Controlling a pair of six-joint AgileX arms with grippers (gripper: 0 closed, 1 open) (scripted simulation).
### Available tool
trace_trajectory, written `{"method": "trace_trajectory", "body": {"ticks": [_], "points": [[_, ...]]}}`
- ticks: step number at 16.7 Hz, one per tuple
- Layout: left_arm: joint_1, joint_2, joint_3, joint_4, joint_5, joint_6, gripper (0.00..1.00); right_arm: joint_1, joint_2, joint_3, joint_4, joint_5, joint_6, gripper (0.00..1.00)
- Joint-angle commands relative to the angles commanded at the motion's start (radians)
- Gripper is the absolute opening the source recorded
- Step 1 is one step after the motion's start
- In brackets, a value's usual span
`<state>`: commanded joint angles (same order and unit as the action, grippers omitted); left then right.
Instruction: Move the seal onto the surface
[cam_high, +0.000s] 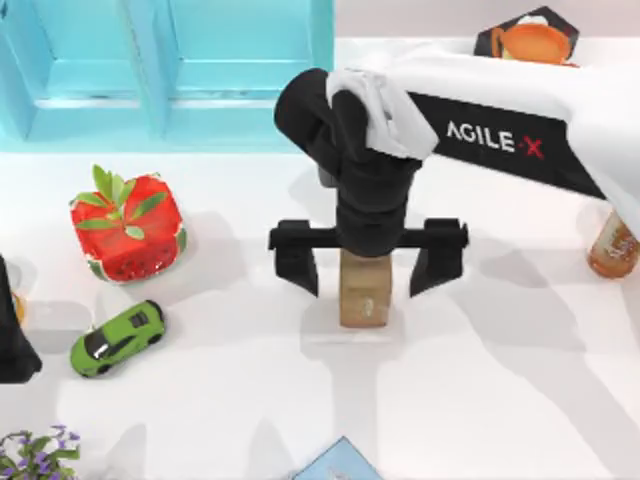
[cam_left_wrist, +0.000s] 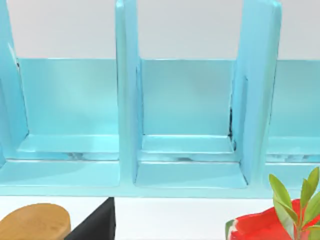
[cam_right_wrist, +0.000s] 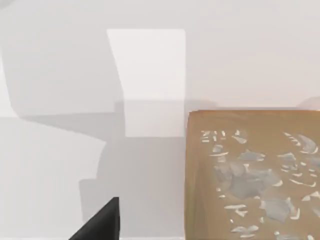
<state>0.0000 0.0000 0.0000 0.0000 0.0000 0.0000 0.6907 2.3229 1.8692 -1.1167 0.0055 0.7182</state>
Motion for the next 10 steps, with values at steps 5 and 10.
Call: {"method": "trace_trajectory", "body": {"ticks": [5, 10], "points": [[0.0, 0.0, 0.0, 0.0, 0.0, 0.0, 1.0, 0.003, 0.037, 0.188, -0.158, 0.001, 0.002, 1.0], [0.0, 0.0, 0.0, 0.0, 0.0, 0.0, 1.0, 0.004, 0.085, 0.484, -0.408, 0.002, 0.002, 1.0]]}}
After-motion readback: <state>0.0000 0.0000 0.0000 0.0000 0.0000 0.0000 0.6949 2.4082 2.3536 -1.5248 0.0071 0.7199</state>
